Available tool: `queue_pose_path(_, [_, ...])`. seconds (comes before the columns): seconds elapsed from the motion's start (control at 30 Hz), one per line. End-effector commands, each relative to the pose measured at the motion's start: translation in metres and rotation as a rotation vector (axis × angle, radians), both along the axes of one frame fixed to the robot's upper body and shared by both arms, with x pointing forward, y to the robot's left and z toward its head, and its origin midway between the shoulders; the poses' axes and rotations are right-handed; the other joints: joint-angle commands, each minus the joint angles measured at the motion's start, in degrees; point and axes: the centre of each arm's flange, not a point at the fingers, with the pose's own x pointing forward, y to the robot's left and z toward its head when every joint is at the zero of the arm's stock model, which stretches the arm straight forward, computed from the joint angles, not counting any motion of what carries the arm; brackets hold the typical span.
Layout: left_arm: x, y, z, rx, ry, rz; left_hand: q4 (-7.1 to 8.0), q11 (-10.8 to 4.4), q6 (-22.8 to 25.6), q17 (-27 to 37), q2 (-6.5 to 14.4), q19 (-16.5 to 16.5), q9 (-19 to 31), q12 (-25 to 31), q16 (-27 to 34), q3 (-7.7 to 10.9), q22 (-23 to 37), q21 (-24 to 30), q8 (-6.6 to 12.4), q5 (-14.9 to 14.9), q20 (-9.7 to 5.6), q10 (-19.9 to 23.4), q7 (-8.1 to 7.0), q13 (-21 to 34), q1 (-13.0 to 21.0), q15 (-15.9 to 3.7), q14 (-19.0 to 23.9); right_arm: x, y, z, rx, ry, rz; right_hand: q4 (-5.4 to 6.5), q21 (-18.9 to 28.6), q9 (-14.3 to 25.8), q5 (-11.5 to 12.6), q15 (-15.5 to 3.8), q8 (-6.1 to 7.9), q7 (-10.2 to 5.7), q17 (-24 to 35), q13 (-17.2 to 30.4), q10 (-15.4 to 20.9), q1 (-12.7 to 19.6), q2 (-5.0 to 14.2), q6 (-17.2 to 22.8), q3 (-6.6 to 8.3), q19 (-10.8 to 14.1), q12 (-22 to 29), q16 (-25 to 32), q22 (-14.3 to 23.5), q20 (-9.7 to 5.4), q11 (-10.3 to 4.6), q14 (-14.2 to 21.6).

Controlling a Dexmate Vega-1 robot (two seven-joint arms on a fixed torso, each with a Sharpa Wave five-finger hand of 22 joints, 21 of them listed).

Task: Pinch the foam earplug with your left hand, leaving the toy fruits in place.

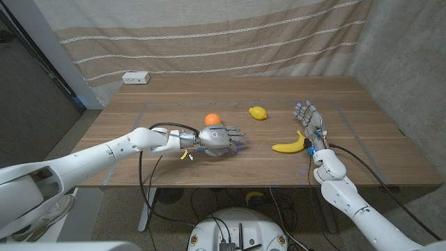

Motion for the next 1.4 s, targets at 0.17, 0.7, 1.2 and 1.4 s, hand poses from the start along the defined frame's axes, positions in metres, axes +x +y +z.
queue_pose_path(0.17, [0.004,-0.006,-0.007,0.024,0.041,0.033,-0.17,-0.27,5.61,0.22,1.05,0.72,0.32,-0.02,0.07,-0.87,0.34,-0.57,1.97,0.48,0.02,1.58,1.26,0.08,2.31,-6.16,1.04,-0.004,-0.003,0.001,0.006,-0.013,-0.006,-0.17,-0.18,0.31,0.2,-0.03,0.14,-0.03,-0.08,0.23,0.59,-0.65,0.21,0.41,0.09,0.75,0.32,0.09,0.22,0.09,-0.04,0.78])
queue_pose_path(0.7, [0.009,-0.01,-0.016,0.049,0.087,0.073,-0.54,-1.72,17.69,-0.01,2.9,2.02,0.8,0.71,-0.04,-2.65,0.31,-1.49,4.55,0.92,-1.12,7.19,7.65,0.01,7.19,-8.07,2.89,-0.01,-0.007,0.002,0.002,-0.023,-0.019,-0.11,-0.48,0.31,0.16,-0.09,0.14,0.04,-0.11,0.31,0.97,-0.86,0.27,0.61,0.05,0.91,0.42,0.09,0.23,0.07,-0.08,0.88])
queue_pose_path(1.2, [0.006,-0.011,-0.016,-0.002,0.047,0.131,3.94,2.37,6.14,1.53,12.12,1.41,12.27,-0.92,0.06,-5.06,1.05,-2.08,8.14,1.59,-0.61,4.73,6.73,0.83,3.4,-5.57,0.14,-0.011,-0.007,0.002,-0.005,-0.029,-0.017,-0.08,-0.76,0.32,0.13,0.02,0.11,0.14,-0.14,0.36,1.07,-1.04,0.27,0.72,0.03,1.1,0.39,0.08,0.24,0.07,0.03,0.97])
queue_pose_path(1.4, [0.006,-0.013,-0.013,-0.026,0.026,0.146,8.04,4.01,-4.21,2.29,14.3,1.15,23.65,-0.84,0.23,-4.61,1.9,-1.14,14.12,5.27,-0.47,3.61,7.19,1.53,-0.7,-3.72,-0.7,-0.013,-0.009,0.001,0.0,-0.031,-0.02,-0.06,-0.87,0.32,0.1,-0.01,0.11,0.07,-0.16,0.39,1.08,-1.14,0.24,0.8,-0.01,1.16,0.37,0.07,0.24,0.1,-0.02,1.01])
